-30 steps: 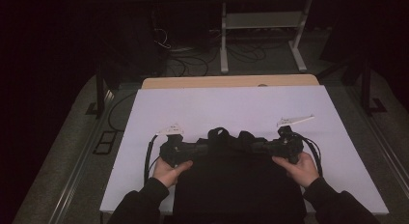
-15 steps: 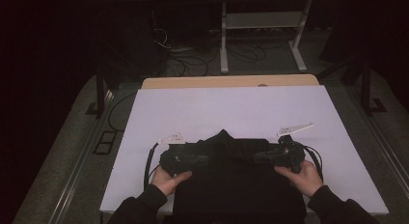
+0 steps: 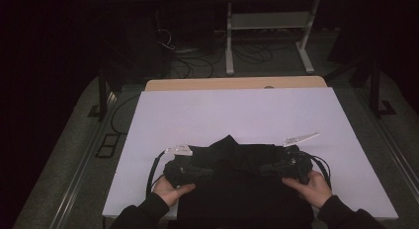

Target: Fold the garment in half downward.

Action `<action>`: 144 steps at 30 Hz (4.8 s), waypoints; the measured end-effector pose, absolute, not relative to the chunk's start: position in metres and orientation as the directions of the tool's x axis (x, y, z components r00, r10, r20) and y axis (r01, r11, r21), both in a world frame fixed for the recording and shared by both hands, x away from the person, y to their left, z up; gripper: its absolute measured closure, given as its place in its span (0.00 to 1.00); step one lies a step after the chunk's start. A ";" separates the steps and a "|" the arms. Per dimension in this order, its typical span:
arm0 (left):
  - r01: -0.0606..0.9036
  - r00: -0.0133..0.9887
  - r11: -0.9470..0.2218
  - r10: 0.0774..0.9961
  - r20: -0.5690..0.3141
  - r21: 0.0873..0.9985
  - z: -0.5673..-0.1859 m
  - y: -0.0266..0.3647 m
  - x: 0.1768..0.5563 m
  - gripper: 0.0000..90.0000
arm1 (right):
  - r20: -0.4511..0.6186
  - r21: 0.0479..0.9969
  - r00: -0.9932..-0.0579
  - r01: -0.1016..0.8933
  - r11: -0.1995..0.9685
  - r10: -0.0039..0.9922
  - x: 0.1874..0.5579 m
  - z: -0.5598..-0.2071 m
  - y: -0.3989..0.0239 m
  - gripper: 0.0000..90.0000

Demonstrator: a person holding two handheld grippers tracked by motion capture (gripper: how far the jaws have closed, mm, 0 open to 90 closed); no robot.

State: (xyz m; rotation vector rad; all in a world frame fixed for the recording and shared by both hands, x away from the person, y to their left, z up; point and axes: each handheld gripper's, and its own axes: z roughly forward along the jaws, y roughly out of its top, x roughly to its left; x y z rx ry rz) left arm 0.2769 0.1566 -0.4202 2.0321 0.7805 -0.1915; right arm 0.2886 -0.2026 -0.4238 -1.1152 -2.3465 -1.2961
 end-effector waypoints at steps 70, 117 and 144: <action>0.586 0.770 -0.298 0.493 -0.404 0.754 -0.399 0.191 0.299 0.00 | 0.405 0.689 -0.677 0.668 0.282 0.614 0.299 -0.392 -0.251 0.00; 0.588 0.685 -0.179 0.629 -0.368 0.789 -0.422 0.235 0.344 0.00 | 0.400 0.677 -0.576 0.710 0.193 0.713 0.330 -0.412 -0.309 0.04; 0.610 0.717 -0.238 0.571 -0.400 0.755 -0.439 0.236 0.353 0.18 | 0.419 0.635 -0.575 0.739 0.226 0.703 0.346 -0.432 -0.316 0.15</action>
